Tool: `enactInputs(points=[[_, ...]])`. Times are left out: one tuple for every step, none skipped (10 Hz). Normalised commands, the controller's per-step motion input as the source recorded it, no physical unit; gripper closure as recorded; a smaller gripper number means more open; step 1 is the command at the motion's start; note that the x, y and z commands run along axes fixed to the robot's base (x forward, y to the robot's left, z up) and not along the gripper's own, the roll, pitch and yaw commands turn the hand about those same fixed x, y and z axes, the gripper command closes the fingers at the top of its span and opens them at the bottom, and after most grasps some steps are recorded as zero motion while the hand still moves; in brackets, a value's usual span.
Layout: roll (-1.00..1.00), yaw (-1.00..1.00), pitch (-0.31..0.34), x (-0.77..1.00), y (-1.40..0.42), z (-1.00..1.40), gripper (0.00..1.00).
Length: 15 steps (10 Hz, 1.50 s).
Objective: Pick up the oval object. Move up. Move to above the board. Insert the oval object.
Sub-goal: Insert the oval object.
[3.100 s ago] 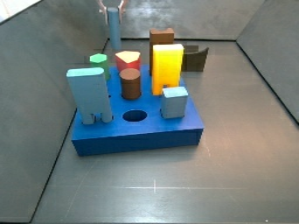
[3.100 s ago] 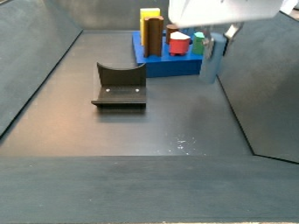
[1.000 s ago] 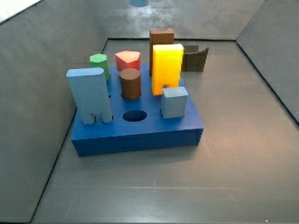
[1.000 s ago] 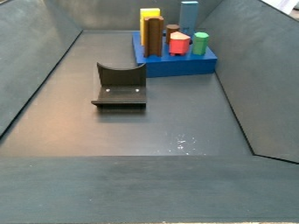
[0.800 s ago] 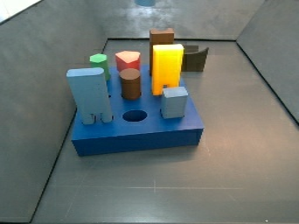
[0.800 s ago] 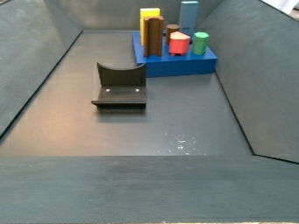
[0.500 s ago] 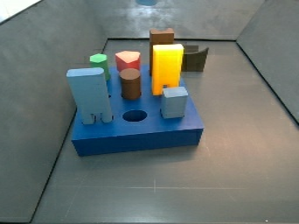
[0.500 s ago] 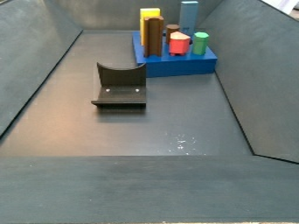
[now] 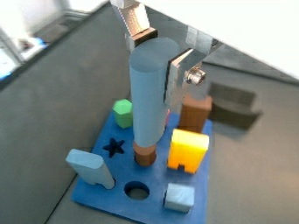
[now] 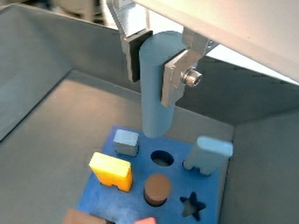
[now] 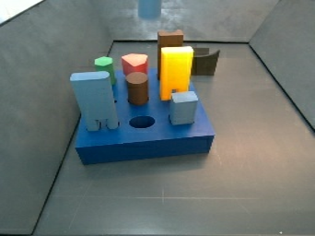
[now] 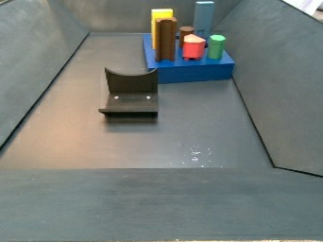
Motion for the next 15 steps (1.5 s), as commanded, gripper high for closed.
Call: enactInputs(points=[[-0.06, -0.99, -0.12, 0.0, -0.04, -0.45, 1.0], [-0.03, -0.99, -0.044, 0.0, -0.05, -0.49, 1.0], [-0.05, -0.97, -0.036, 0.0, -0.06, -0.42, 1.0], [-0.06, -0.97, -0.037, 0.0, -0.05, -0.41, 1.0], [-0.04, -1.0, -0.033, 0.0, -0.04, -0.43, 1.0], [-0.04, -1.0, -0.03, 0.0, -0.04, -0.42, 1.0], [-0.04, -1.0, -0.031, 0.0, -0.04, -0.43, 1.0], [-0.06, -0.99, -0.044, 0.0, -0.03, -0.4, 1.0], [-0.06, -0.99, -0.044, 0.0, -0.04, -0.39, 1.0], [-0.06, -0.99, -0.024, 0.0, -0.04, -0.4, 1.0], [-0.06, -0.97, 0.0, 0.0, -0.06, -0.38, 1.0], [-0.05, -0.96, 0.0, 0.0, -0.08, -0.37, 1.0], [-0.04, -0.98, -0.024, 0.0, -0.07, -0.42, 1.0], [-0.02, -0.99, -0.029, 0.0, -0.06, -0.49, 1.0], [-0.02, -0.99, -0.026, 0.0, -0.06, -0.5, 1.0]])
